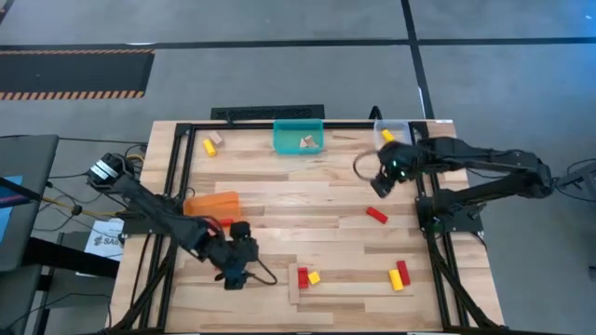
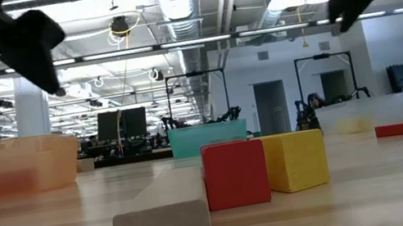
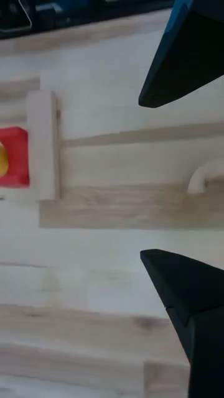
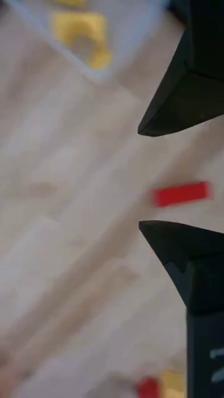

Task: Sort & place blocks by color
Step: Put the red block into the transparent orange bin

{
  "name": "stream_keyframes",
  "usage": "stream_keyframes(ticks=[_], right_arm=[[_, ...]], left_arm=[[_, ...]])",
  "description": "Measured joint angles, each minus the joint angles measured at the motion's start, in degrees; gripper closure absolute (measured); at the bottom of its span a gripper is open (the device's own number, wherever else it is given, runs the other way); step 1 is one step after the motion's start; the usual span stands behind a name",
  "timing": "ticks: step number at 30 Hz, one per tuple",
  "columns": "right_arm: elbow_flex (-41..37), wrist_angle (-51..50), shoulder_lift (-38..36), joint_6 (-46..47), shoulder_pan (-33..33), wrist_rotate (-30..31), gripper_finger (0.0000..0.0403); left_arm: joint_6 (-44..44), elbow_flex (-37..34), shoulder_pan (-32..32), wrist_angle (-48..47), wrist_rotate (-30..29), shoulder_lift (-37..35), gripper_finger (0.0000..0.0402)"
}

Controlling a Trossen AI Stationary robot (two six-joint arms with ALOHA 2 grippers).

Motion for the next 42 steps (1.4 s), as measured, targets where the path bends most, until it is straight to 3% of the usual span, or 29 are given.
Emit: stream_keyframes(ticks=[6,10,15,20,25,31,42], right_arm=[[-0.6,-15.8,0.4,22.3,15.3,-0.9,0.0148],[-6.5,-15.5,0.4,29.1,19.4,0.9,0.0148],[-18.8,1.3,0.5,24.6,18.8,-0.4,0.0148],[-27.2,14.3,1.5,22.1,15.1,2.4,0.0148],[-30.2,20.2,1.4,19.2,13.0,2.2,0.0148],[-32.6,27.8,2.5,15.3,15.5,2.4,0.0148],[-34.0,33.9,14.4,16.0,20.9,3.6,0.0151]], left_arm=[[3.2,0.0,3.4,-0.5,-0.1,0.0,0.0022],[6.1,0.0,4.2,-0.3,-1.6,0.0,0.0022],[8.8,0.0,5.5,0.1,-1.7,0.0,0.0022],[9.2,0.0,6.8,0.1,0.6,0.0,0.0022],[9.2,0.0,7.9,0.0,2.4,0.0,0.0022],[9.1,0.0,8.9,-0.2,2.7,0.0,0.0022],[8.7,0.0,8.9,-0.6,2.7,0.0,0.0022]])
